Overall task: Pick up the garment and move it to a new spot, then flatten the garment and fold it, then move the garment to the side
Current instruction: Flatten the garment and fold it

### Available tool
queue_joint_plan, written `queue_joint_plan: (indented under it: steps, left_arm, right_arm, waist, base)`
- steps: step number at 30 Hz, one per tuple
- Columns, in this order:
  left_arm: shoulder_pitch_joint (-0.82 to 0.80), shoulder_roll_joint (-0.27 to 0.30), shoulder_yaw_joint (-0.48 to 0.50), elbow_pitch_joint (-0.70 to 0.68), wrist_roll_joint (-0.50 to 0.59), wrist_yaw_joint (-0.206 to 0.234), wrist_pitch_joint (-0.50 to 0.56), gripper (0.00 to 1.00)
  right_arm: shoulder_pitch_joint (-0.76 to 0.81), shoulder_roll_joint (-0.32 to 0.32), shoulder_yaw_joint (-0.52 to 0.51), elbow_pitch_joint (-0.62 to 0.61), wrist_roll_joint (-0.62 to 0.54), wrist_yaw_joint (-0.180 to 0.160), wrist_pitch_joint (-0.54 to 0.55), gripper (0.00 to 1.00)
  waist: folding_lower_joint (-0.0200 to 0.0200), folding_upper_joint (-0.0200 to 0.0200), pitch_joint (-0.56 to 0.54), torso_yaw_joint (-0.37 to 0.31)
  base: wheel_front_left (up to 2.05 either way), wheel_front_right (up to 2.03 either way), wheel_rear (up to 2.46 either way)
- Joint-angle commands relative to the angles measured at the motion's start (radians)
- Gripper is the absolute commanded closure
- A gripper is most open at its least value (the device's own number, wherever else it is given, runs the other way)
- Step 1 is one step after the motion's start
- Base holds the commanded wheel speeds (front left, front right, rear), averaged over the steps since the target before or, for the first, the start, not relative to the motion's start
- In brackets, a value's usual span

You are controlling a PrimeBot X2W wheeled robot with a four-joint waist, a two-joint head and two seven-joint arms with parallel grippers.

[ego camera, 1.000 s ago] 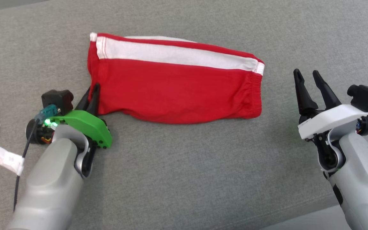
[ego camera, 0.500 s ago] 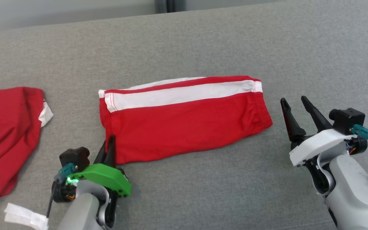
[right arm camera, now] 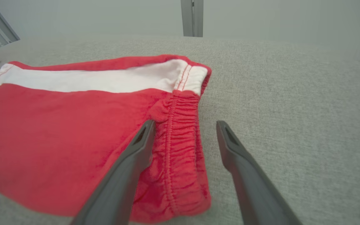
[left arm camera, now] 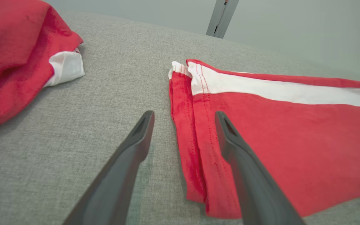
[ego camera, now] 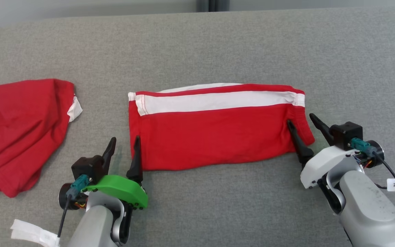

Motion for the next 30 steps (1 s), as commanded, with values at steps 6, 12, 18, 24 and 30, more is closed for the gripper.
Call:
queue_joint_plan:
  steps: [6, 12, 18, 24, 30]
  left_arm:
    - [0.000, -0.003, 0.015, -0.003, 0.031, -0.017, 0.000, 0.00]
    - [-0.006, -0.003, 0.016, -0.007, 0.016, -0.021, 0.000, 0.00]
    - [-0.013, -0.003, 0.013, -0.008, 0.016, -0.016, 0.000, 0.00]
    - [0.001, -0.003, 0.001, -0.013, 0.011, -0.016, 0.000, 0.00]
    - [0.030, -0.003, -0.026, -0.007, -0.004, -0.014, 0.000, 0.00]
  right_arm:
    - [-0.009, 0.033, -0.052, 0.108, -0.038, -0.001, 0.000, 0.00]
    - [0.012, 0.063, -0.018, 0.168, 0.022, -0.001, 0.010, 1.00]
    - [0.009, 0.018, -0.070, 0.129, 0.072, -0.005, 0.005, 1.00]
    - [-0.013, -0.057, -0.174, 0.101, 0.054, -0.002, -0.001, 1.00]
    - [-0.028, -0.084, -0.215, 0.043, 0.011, -0.001, -0.001, 1.00]
  waist:
    - [0.0000, 0.0000, 0.053, 0.023]
    - [0.0000, 0.0000, 0.065, 0.013]
    - [0.0000, 0.0000, 0.060, -0.005]
    - [0.0000, 0.0000, 0.039, -0.019]
    - [0.0000, 0.0000, 0.011, -0.024]
  base:
    - [0.00, 0.00, 0.00]
    - [0.00, 0.00, 0.00]
    - [0.00, 0.00, 0.00]
    - [0.00, 0.00, 0.00]
    - [0.00, 0.00, 0.00]
